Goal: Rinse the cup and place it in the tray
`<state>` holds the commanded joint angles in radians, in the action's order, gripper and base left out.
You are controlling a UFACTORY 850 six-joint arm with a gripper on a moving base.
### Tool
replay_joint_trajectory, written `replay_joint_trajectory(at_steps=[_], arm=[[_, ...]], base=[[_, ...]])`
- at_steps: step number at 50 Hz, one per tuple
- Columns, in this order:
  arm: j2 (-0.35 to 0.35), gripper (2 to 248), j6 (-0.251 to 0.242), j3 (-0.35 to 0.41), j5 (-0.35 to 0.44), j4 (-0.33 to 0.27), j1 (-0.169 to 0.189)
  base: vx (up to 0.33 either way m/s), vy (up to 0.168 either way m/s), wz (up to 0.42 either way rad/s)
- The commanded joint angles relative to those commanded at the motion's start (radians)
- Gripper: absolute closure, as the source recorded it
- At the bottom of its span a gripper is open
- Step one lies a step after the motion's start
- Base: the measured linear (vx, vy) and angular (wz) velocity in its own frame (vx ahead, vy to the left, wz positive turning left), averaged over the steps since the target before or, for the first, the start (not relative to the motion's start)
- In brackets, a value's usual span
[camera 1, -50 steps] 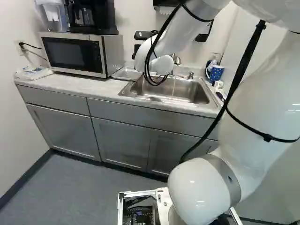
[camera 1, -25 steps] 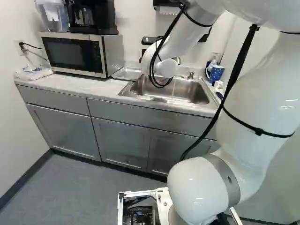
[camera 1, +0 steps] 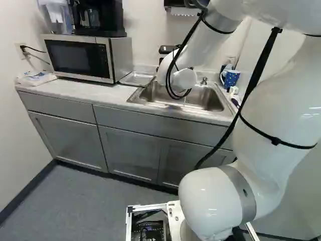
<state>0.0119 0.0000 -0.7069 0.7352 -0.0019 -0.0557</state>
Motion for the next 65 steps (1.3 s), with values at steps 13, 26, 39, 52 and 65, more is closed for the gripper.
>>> replay_joint_trajectory(at_steps=[13,26,39,52,65], arm=[[-0.011,130,0.0,0.04,0.014,0.0,0.039],[-0.018,130,0.0,0.077,0.029,0.0,0.079],[-0.029,130,0.0,0.118,0.047,0.0,0.117],[-0.04,130,0.0,0.159,0.067,0.0,0.157],[-0.021,130,0.0,0.171,0.076,0.0,0.198]], base=[[0.0,0.0,0.0],[0.0,0.0,0.0],[0.0,0.0,0.0],[0.0,0.0,0.0],[0.0,0.0,0.0]])
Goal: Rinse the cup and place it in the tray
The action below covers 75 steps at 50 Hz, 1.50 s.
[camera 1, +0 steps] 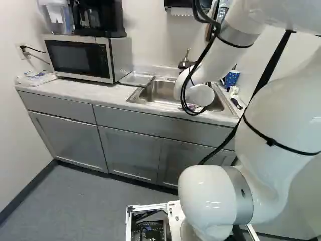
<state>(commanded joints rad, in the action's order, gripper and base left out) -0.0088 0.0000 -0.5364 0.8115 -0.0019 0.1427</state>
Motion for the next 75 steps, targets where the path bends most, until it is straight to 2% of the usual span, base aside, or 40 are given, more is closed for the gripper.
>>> replay_joint_trajectory(at_steps=[22,75], arm=[[0.035,130,0.0,-0.018,0.0,0.0,0.069],[0.035,130,0.0,-0.018,0.0,0.0,0.069]], base=[[0.0,0.0,0.0],[0.0,0.0,0.0]])
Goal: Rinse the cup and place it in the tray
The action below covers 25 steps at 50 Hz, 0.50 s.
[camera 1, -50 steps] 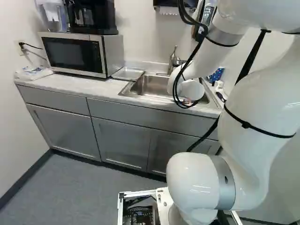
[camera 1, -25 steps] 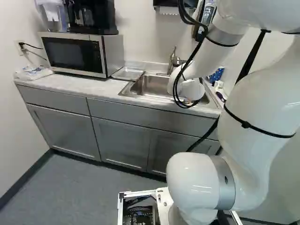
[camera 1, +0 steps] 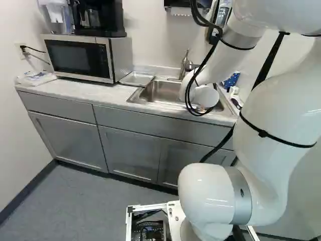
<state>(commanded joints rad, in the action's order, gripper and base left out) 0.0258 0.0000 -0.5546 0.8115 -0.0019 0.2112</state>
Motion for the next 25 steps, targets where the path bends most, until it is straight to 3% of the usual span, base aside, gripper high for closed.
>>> replay_joint_trajectory(at_steps=[25], arm=[[0.0,130,0.0,0.0,0.0,0.0,0.0]], base=[[0.0,0.0,0.0]])
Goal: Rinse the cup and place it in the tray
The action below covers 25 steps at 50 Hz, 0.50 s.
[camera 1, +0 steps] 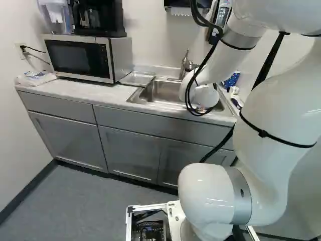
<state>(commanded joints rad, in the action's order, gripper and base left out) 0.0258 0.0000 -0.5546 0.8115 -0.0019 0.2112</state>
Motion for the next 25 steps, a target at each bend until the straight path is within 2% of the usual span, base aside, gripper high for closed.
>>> replay_joint_trajectory(at_steps=[25], arm=[[0.0,130,0.0,0.0,0.0,0.0,0.0]], base=[[0.0,0.0,0.0]])
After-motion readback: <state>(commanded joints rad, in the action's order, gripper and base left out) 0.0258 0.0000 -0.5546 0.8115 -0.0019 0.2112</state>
